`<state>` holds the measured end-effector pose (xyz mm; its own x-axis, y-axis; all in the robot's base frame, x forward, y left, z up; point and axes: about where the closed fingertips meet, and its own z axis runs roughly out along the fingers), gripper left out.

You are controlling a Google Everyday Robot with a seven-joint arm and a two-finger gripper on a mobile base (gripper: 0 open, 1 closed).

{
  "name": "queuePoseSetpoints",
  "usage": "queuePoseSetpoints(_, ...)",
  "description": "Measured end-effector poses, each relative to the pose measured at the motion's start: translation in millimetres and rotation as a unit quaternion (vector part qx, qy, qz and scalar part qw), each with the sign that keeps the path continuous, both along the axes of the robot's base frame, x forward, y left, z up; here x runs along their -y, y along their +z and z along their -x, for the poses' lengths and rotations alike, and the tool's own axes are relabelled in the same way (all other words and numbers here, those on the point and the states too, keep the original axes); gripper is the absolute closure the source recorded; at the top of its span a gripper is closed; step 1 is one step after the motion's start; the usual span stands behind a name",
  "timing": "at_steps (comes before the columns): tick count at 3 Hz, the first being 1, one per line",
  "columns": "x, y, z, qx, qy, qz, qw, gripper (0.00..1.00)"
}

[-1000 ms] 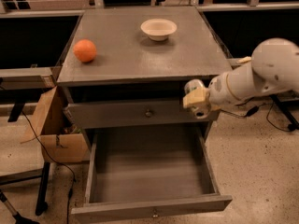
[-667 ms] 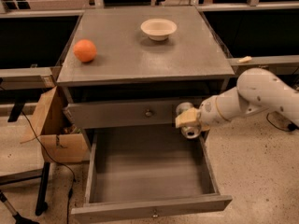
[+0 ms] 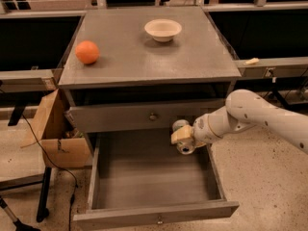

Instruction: Place 7up can into middle drawer

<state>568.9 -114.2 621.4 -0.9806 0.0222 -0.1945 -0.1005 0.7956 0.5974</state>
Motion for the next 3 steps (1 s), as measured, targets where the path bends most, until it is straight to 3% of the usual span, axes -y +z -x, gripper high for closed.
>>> queuePoseSetpoints(1, 1, -37, 0, -0.015, -0.003, -0.002, 0.9999, 1.00)
queuePoseSetpoints(2, 4, -114, -2, -0.050, -0.019, -0.002, 0.9986, 1.00)
queuePoseSetpoints(3, -2, -167, -5, -0.059, -0.050, -0.016, 0.9968, 1.00)
